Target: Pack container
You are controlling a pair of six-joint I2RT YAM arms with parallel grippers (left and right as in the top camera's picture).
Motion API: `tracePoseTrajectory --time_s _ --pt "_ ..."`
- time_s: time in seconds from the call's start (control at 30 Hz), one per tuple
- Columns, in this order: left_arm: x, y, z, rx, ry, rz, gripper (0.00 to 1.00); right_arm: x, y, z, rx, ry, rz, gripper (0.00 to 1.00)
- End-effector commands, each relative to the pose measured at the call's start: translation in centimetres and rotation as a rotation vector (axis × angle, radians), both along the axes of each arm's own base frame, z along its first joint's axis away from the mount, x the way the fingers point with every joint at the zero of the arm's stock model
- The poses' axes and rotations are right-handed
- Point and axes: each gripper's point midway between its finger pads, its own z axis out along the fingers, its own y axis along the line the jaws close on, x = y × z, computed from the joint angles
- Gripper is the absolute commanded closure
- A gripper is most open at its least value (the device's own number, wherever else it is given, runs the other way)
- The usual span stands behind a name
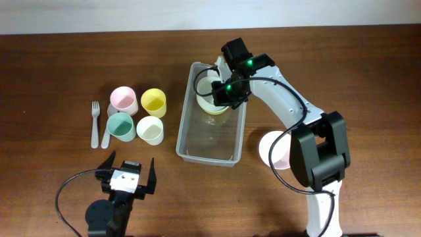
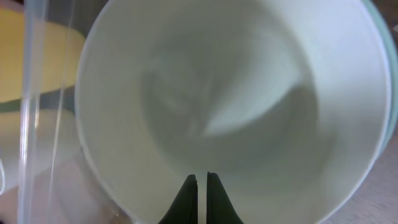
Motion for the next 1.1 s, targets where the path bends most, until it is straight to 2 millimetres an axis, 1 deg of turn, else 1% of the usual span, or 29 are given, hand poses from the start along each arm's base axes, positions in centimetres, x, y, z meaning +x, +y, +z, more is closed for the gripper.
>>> tracePoseTrajectory --time_s 0.0,0.03,0.1,0.13,0.27,0.33,0.37,0.43,0.5,0.6,0.67,0.8,0.93,1.07 --pt "0.0 -0.3 -0.1 -0.015 0.001 -0.013 0.0 -0.7 0.3 0.3 0.006 0.003 0.043 0.96" --pt "0.0 -0.3 -0.1 -0.015 0.001 -0.013 0.0 -0.8 0.3 0.4 0.009 0.004 0.045 0.96" --pt "0.0 -0.3 -0.1 -0.015 0.001 -0.013 0.0 -0.7 0.5 1.5 0.024 -0.033 0.076 0.96" --pt "0.0 -0.3 -0.1 -0.015 0.001 -0.013 0.0 -0.6 1.1 3.4 0.059 -0.079 0.1 0.96" --pt "0.0 -0.3 -0.1 -0.015 0.001 -0.013 0.0 -0.7 2.4 8.1 0.13 -0.203 0.156 0.96" --pt "0.0 -0.3 -0.1 -0.015 0.001 -0.013 0.0 -0.8 2.8 10.1 0.149 -0.257 0.17 0.96" --pt "0.0 -0.3 -0.1 -0.015 0.001 -0.013 0.0 -0.8 3.0 10.8 0.157 -0.276 0.174 0.96" --pt "0.0 -0.3 -0.1 -0.015 0.001 -0.013 0.0 -0.9 3.5 11.2 0.164 -0.291 0.183 0.96" --pt "0.0 -0.3 -0.1 -0.015 0.001 -0.013 0.0 -1.1 3.8 10.9 0.162 -0.285 0.19 0.96" --pt "0.0 -0.3 -0.1 -0.015 0.001 -0.013 0.0 -1.3 4.5 9.4 0.154 -0.256 0.203 0.96" --pt "0.0 -0.3 -0.1 -0.015 0.001 -0.013 0.0 -1.4 5.0 8.0 0.146 -0.232 0.213 0.96" --pt "0.0 -0.3 -0.1 -0.015 0.001 -0.013 0.0 -1.6 5.9 4.4 0.128 -0.166 0.231 0.96" --pt "0.0 -0.3 -0.1 -0.015 0.001 -0.013 0.0 -2.3 6.7 2.0 0.131 -0.114 0.264 0.96" --pt "0.0 -0.3 -0.1 -0.015 0.001 -0.013 0.0 -1.7 5.9 1.3 0.093 -0.122 0.245 0.96"
